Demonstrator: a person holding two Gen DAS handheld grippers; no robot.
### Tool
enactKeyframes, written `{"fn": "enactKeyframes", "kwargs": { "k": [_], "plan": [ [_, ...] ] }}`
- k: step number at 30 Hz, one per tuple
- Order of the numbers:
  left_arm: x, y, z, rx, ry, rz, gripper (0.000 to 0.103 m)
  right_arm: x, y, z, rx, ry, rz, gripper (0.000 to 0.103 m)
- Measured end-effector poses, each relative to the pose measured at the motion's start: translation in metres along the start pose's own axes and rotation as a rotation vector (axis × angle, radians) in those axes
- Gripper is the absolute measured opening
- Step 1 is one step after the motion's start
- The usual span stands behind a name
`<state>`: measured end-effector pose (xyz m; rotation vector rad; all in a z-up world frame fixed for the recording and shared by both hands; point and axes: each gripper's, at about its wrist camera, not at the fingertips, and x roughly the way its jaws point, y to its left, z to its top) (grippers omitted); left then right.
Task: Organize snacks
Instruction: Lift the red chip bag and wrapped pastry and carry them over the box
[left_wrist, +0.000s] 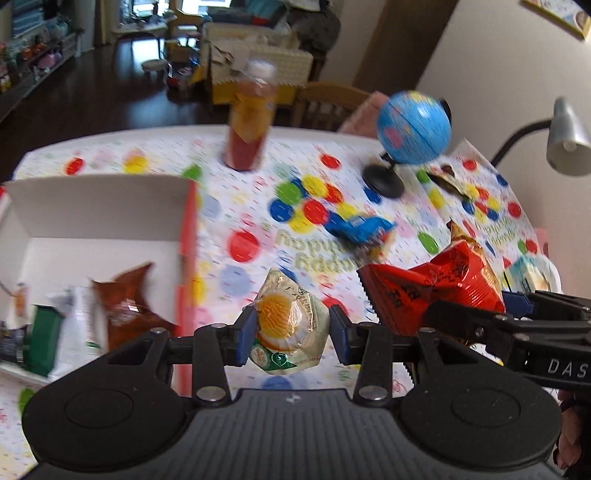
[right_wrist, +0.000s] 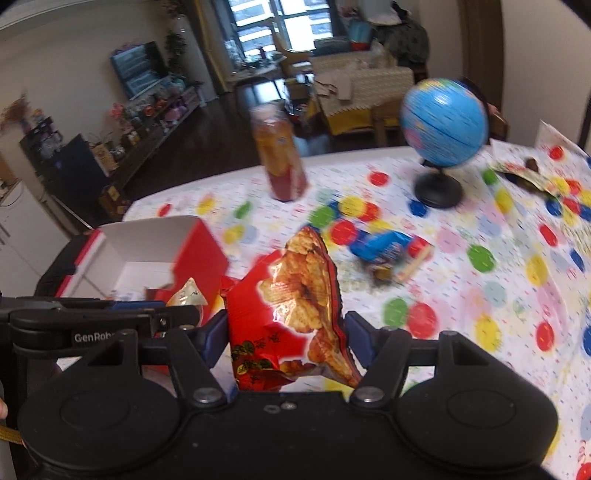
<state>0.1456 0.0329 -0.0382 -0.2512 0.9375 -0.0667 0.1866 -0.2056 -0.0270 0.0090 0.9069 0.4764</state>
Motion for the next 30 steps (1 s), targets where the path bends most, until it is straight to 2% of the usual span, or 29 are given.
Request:
{"fn": "enactKeyframes", "kwargs": {
  "k": [8,17,24,30],
  "plan": [
    [-0.041,0.05,0.003,-0.033,-0.068,0.045,0.041,0.009,0.067,0.012,-0.077,-0.018,0.057,0.065],
    [-0.069,0.116,0.003,-0.082,-0.1,0.104,0.041,0.039,0.133,0.022,-0.135,-0.002,0.096,0.065],
    [-0.077,0.166,0.004,-0.111,-0.107,0.146,0.041,0.069,0.174,0.026,-0.162,0.027,0.109,0.065],
    [-0.066,0.207,0.006,-0.134,-0.081,0.186,0.041,0.103,0.199,0.029,-0.178,0.056,0.091,0.065]
  ]
}}
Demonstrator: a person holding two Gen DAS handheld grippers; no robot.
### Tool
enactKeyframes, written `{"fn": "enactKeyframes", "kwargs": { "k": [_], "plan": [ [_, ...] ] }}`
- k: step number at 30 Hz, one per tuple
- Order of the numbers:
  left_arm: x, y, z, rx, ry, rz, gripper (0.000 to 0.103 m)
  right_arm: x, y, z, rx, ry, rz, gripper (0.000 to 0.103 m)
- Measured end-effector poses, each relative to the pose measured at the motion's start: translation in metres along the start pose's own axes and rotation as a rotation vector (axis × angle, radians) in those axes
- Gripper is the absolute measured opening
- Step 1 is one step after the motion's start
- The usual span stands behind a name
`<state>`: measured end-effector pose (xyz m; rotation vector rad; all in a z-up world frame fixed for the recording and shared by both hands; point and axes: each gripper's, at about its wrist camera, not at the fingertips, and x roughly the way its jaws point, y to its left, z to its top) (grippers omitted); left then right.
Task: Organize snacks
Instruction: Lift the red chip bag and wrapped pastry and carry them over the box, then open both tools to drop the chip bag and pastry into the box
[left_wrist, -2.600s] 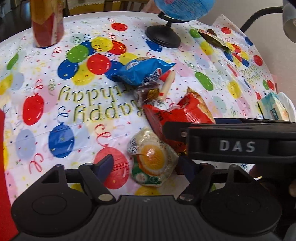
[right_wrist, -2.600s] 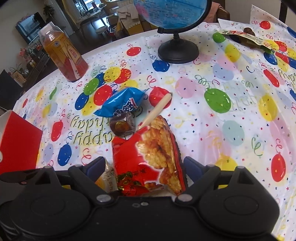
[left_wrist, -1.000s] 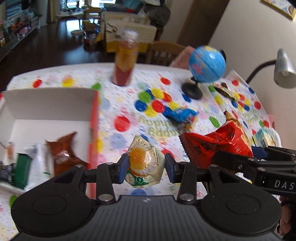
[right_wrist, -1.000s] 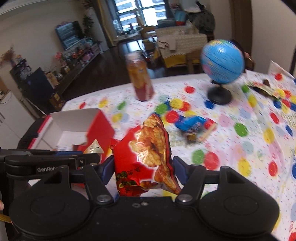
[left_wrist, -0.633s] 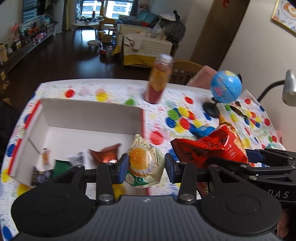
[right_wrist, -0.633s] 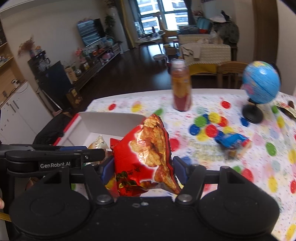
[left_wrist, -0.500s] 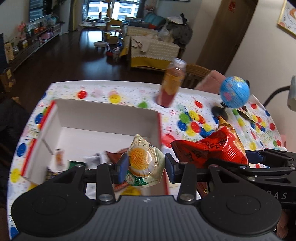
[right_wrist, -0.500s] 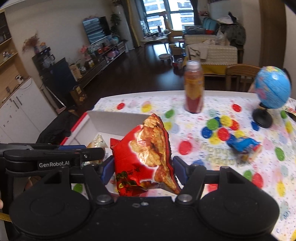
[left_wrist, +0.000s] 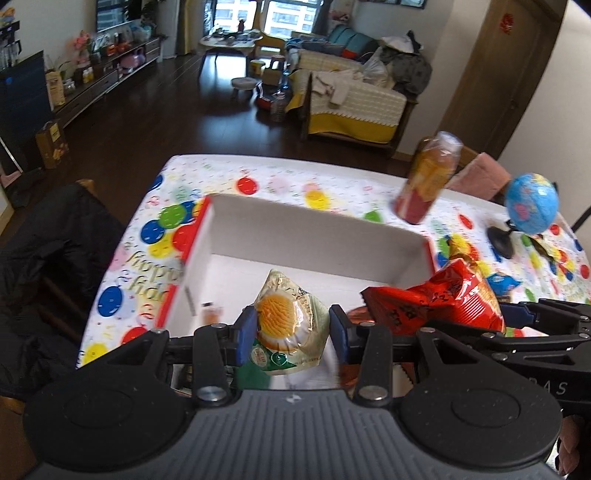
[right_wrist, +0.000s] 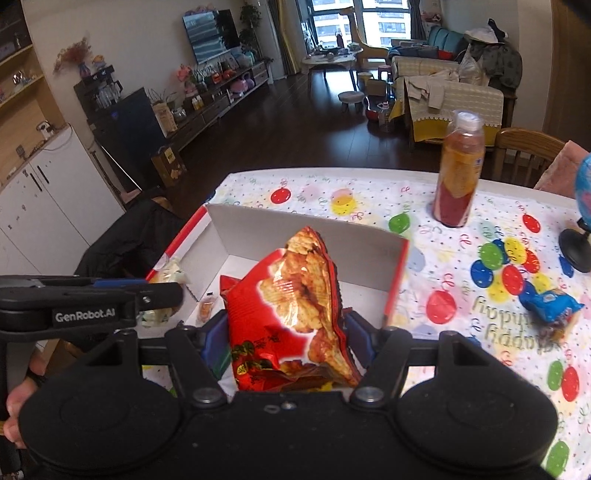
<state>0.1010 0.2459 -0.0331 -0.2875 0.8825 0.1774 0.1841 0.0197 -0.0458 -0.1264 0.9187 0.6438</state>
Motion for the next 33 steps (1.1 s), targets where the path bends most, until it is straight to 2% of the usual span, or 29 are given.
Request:
{"fn": "enactKeyframes", "kwargs": {
  "k": [7,19,29,31,33],
  "plan": [
    [0.035,0.024,0.007,0.0,0.051,0.021,0.041,0.044,0.005,0.013,-0.002,0.043,-0.033,0.066],
    [0.091,0.028,0.015,0.03,0.131,0.028,0.041,0.102,-0.006,0.024,0.004,0.105,-0.063,0.066],
    [0.122,0.025,0.005,0.064,0.244,0.068,0.042,0.114,-0.01,0.019,0.004,0.152,-0.066,0.074],
    [0.121,0.025,0.003,0.069,0.235,0.078,0.042,0.113,-0.011,0.017,0.003,0.152,-0.071,0.073],
    [0.118,0.024,0.003,0.073,0.232,0.077,0.042,0.111,-0.012,0.017,0.009,0.156,-0.066,0.079]
  ]
}}
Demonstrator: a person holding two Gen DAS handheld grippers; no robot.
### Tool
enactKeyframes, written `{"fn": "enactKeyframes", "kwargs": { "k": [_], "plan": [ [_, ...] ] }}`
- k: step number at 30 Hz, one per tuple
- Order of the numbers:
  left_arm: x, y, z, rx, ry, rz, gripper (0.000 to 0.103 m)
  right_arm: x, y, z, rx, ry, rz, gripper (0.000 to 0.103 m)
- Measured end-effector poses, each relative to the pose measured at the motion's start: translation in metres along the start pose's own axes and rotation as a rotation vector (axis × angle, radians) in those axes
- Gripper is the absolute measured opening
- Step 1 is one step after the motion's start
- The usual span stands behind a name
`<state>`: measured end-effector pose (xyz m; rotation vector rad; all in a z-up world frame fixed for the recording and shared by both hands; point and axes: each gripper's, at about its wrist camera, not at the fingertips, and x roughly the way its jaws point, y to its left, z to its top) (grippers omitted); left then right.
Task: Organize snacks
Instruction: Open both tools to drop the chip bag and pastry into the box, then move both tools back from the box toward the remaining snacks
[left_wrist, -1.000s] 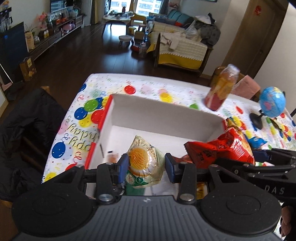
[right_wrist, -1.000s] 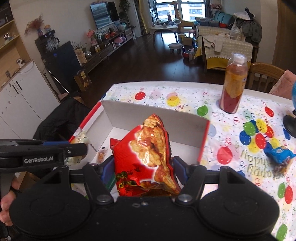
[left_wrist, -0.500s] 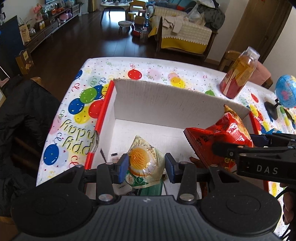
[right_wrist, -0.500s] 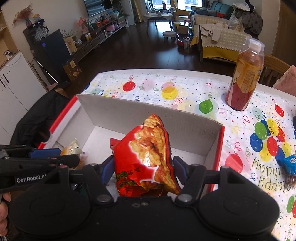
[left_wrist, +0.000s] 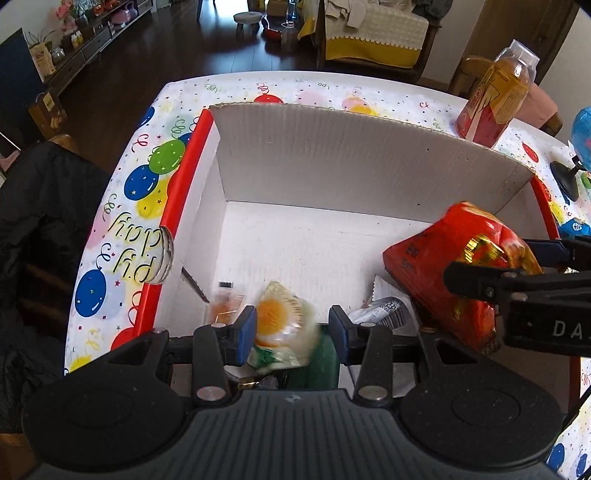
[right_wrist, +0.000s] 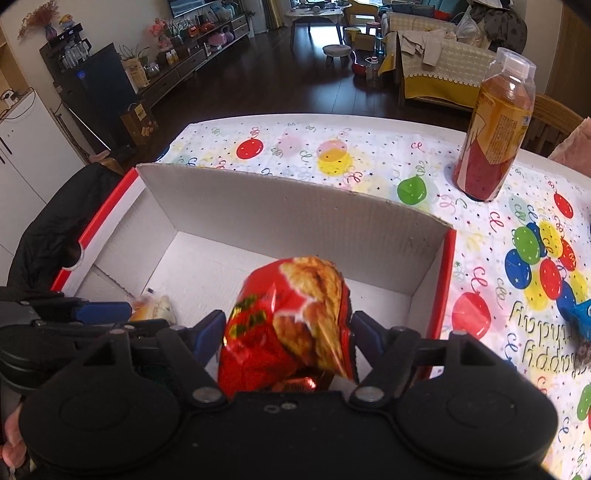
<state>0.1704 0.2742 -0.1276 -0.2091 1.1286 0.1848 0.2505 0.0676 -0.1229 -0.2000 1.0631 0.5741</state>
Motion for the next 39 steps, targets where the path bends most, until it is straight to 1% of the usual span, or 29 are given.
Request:
{"fn": "enactKeyframes", "kwargs": {
  "k": [2,3,5,7,11,12,14,18,20,24,26,35,39],
  "plan": [
    [-0.003,-0.001,0.0,0.001,-0.006,0.001,0.046,-0.003,0.0,-0.002,0.004,-0.002,-0.004,0.083],
    [-0.006,-0.001,-0.001,0.001,-0.012,-0.002,0.047,-0.005,0.0,-0.003,0.003,-0.004,-0.008,0.083],
    [-0.011,-0.002,-0.002,0.001,-0.022,-0.01,0.054,-0.01,0.0,-0.005,0.006,-0.006,-0.004,0.084],
    [-0.017,-0.004,-0.003,-0.001,-0.032,-0.008,0.058,-0.016,0.0,-0.007,0.008,-0.011,-0.003,0.086],
    [-0.031,-0.004,-0.007,-0.007,-0.06,-0.019,0.059,-0.034,0.002,-0.011,0.009,-0.039,-0.001,0.092],
    [-0.035,-0.004,-0.008,-0.008,-0.067,-0.022,0.061,-0.039,0.001,-0.012,0.011,-0.047,0.001,0.093],
    [-0.044,-0.005,-0.011,-0.01,-0.089,-0.027,0.068,-0.049,0.002,-0.015,0.016,-0.063,0.005,0.093],
    [-0.063,-0.008,-0.016,-0.012,-0.123,-0.028,0.069,-0.07,0.004,-0.02,0.015,-0.096,0.009,0.099],
    [-0.072,-0.009,-0.019,-0.014,-0.139,-0.032,0.075,-0.081,0.004,-0.023,0.019,-0.113,0.013,0.101],
    [-0.09,-0.012,-0.026,-0.014,-0.171,-0.046,0.077,-0.103,0.005,-0.03,0.023,-0.146,0.023,0.103],
    [-0.098,-0.014,-0.029,-0.014,-0.182,-0.051,0.082,-0.113,0.004,-0.034,0.027,-0.162,0.03,0.103],
    [-0.135,-0.033,-0.047,0.017,-0.25,-0.082,0.084,-0.154,-0.001,-0.055,0.027,-0.238,0.037,0.103],
    [-0.149,-0.045,-0.055,0.025,-0.277,-0.1,0.084,-0.171,-0.006,-0.067,0.023,-0.258,0.048,0.103]
  ]
}}
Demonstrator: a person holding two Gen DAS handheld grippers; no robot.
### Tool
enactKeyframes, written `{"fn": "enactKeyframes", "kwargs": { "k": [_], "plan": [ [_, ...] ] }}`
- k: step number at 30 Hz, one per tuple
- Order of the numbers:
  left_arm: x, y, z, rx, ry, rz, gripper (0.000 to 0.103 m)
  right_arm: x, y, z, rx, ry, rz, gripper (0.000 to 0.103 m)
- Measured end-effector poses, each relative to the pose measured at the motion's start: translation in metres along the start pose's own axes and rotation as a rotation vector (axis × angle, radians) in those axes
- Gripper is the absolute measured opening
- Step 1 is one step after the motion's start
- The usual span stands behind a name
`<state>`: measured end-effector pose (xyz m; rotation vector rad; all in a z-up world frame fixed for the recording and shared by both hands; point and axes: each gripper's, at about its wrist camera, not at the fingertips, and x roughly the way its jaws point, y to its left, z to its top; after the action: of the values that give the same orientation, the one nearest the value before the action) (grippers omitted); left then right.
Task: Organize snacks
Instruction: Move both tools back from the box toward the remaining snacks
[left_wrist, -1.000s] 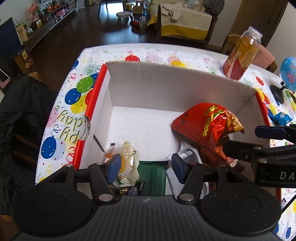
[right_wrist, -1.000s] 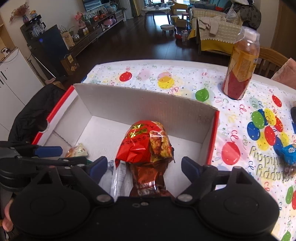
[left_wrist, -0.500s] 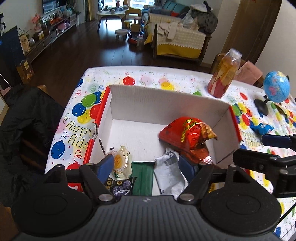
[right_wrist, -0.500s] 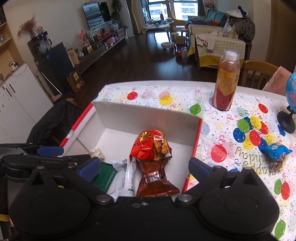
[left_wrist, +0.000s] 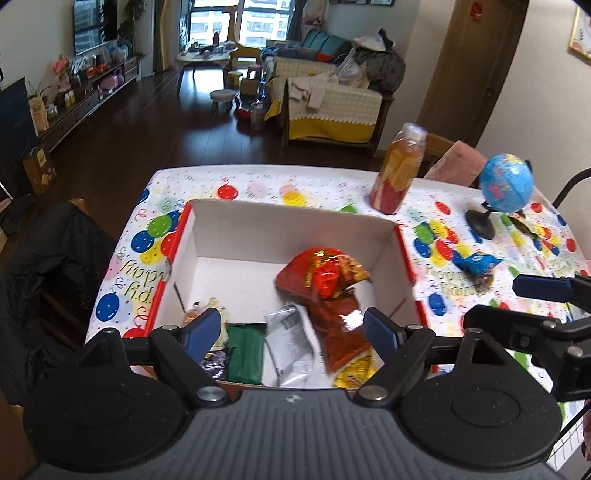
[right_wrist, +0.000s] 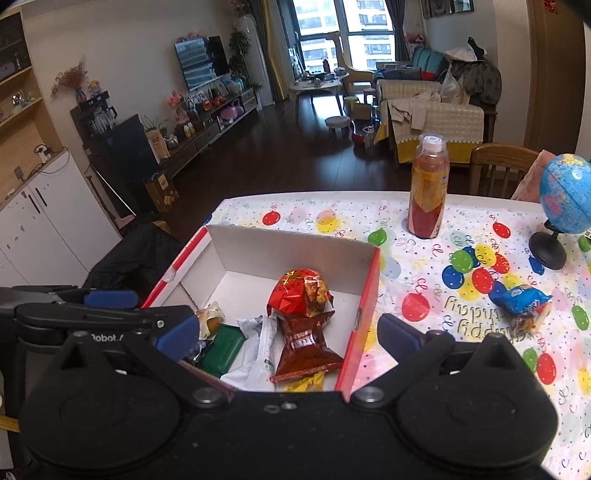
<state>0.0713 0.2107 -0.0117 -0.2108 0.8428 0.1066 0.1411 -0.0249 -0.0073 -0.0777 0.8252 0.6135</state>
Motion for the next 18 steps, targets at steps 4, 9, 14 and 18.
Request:
{"fn": "enactKeyframes", "kwargs": {
  "k": [4,9,14,18],
  "plan": [
    [-0.01,-0.015,-0.003,0.01,-0.024,-0.02,0.091,-0.02,-0.009,-0.009,-0.007,-0.035,-0.002,0.103],
    [-0.014,-0.04,-0.007,0.021,-0.048,-0.042,0.092,-0.043,-0.031,-0.02,-0.006,-0.064,-0.03,0.103],
    [-0.011,-0.074,-0.015,0.048,-0.093,-0.056,0.103,-0.061,-0.062,-0.04,-0.003,-0.087,-0.093,0.103],
    [-0.001,-0.103,-0.022,0.069,-0.074,-0.086,0.103,-0.069,-0.091,-0.06,0.014,-0.053,-0.142,0.103]
  ]
}}
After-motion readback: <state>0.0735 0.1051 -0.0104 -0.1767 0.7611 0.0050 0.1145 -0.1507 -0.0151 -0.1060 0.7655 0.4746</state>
